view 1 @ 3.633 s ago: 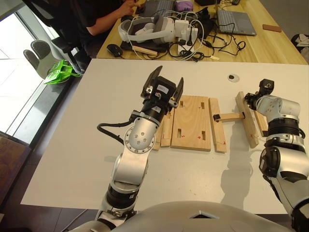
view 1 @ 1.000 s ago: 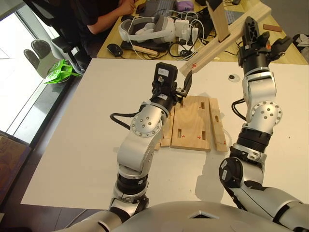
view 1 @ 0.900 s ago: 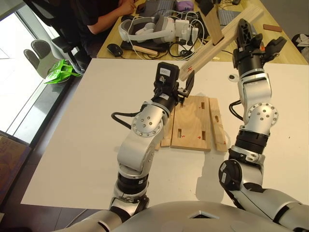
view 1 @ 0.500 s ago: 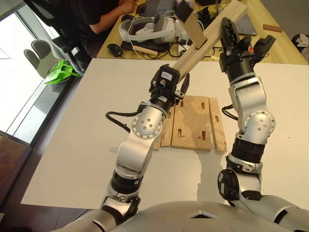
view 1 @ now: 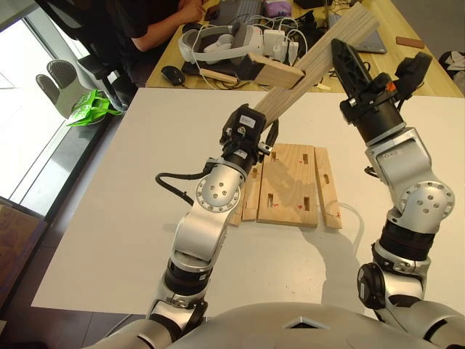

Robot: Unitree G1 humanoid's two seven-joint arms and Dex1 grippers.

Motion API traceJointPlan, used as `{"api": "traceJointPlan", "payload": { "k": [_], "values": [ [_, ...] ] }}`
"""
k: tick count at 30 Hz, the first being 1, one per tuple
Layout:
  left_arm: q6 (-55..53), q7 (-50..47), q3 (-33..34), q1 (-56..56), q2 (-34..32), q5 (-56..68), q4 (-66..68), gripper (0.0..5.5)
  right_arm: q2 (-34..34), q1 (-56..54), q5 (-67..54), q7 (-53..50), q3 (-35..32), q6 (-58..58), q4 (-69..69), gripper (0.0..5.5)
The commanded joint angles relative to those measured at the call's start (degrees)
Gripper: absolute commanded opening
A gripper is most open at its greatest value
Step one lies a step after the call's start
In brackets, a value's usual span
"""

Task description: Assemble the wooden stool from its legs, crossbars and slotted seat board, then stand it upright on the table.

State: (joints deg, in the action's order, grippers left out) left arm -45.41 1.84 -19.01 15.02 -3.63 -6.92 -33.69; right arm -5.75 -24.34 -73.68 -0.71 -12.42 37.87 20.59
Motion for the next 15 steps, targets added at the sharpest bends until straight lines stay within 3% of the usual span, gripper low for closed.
{"api": "traceJointPlan", "payload": {
  "k": [1, 15],
  "values": [
    [0.93, 0.20, -0.21, 0.56, 0.79, -0.41, -0.82, 3.25, 0.01, 1.26, 4.25, 0.64, 3.47, -0.13, 0.70, 1.00],
    [0.27, 1.82, -0.01, -0.18, 2.04, 0.67, -1.56, 3.25, -2.96, 3.28, 29.04, 11.13, 13.06, -8.75, 1.11, 1.00]
  ]
}}
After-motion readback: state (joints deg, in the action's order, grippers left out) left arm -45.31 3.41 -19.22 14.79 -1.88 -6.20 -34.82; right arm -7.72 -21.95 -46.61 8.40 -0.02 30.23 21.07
